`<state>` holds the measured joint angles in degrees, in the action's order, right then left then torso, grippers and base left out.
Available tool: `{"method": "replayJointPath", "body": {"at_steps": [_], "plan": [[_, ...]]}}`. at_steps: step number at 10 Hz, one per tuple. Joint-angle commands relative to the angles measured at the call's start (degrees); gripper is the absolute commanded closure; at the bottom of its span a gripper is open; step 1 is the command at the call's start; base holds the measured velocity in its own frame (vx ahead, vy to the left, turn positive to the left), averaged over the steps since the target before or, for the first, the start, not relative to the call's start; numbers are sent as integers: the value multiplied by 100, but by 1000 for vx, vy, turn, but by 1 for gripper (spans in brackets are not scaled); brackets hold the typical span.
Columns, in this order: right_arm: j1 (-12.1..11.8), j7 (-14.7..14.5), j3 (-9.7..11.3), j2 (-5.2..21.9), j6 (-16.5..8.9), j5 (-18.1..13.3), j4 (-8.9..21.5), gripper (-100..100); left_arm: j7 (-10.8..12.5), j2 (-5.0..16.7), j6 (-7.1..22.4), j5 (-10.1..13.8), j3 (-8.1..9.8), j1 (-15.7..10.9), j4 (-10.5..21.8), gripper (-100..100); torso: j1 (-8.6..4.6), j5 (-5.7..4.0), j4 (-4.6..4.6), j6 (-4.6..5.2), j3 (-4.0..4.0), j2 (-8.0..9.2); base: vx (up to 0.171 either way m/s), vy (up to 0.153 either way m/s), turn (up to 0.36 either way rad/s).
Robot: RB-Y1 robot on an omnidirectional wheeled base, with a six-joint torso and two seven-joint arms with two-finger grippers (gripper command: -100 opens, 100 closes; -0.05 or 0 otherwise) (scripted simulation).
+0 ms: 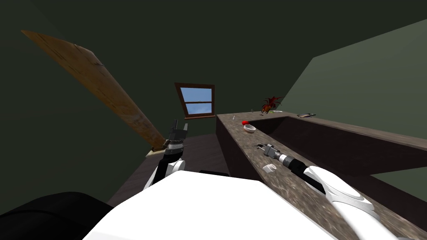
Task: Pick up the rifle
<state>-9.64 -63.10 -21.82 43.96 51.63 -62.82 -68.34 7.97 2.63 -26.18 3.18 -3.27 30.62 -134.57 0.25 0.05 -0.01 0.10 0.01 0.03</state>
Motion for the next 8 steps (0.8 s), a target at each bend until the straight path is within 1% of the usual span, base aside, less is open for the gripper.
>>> {"method": "replayJointPath", "body": {"at_steps": [1,2,3,7,8], "plan": [[-53,-179,124,161,-10,286,135,100,0,0,0,0,0,0,0,0,0,0,0,0,0,0,-16,38,15],[-78,-276,199,264,-17,464,222,100,0,0,0,0,0,0,0,0,0,1,0,0,1,2,-13,33,14],[-78,-276,199,264,-17,522,222,100,0,0,0,0,0,0,0,0,-1,1,1,0,1,1,-6,20,1],[-179,-663,501,676,-43,1245,568,100,0,0,0,0,0,0,0,0,-3,1,3,1,2,1,-8,25,16],[-163,-579,446,624,-30,1137,517,100,0,0,0,0,0,0,0,0,-3,1,3,1,3,2,-4,12,-4]]}}
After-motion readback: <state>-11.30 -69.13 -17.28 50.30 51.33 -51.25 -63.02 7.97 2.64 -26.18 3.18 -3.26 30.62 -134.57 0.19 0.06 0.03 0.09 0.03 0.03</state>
